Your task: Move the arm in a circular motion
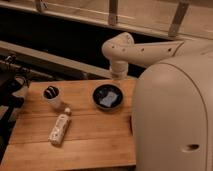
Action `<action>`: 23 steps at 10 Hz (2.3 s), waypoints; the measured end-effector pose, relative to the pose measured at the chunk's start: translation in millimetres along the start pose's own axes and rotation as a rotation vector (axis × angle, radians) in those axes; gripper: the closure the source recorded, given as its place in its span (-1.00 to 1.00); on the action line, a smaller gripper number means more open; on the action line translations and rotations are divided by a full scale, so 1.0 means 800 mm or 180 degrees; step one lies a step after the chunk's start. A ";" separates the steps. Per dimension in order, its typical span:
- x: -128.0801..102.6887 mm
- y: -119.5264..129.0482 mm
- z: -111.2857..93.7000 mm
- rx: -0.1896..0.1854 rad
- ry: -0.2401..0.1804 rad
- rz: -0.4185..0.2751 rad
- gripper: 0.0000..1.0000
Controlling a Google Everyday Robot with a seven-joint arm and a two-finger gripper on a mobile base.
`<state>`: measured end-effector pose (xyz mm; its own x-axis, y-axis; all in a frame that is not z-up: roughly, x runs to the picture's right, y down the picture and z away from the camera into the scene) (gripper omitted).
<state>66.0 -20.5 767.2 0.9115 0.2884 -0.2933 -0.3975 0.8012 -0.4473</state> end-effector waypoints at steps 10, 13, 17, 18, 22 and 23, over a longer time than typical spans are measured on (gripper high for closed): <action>-0.030 0.082 -0.024 0.0165 -0.0072 -0.0255 1.00; 0.005 0.058 -0.017 0.0122 -0.0095 -0.0234 1.00; 0.026 0.046 -0.015 0.0091 -0.0141 -0.0252 1.00; 0.031 0.037 -0.015 0.0102 -0.0147 -0.0276 1.00; 0.048 0.019 -0.014 0.0127 -0.0145 -0.0371 1.00; 0.039 0.010 -0.015 0.0161 -0.0164 -0.0421 1.00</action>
<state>90.2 -11.7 744.2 0.9603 0.2041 -0.1903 -0.2689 0.8591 -0.4355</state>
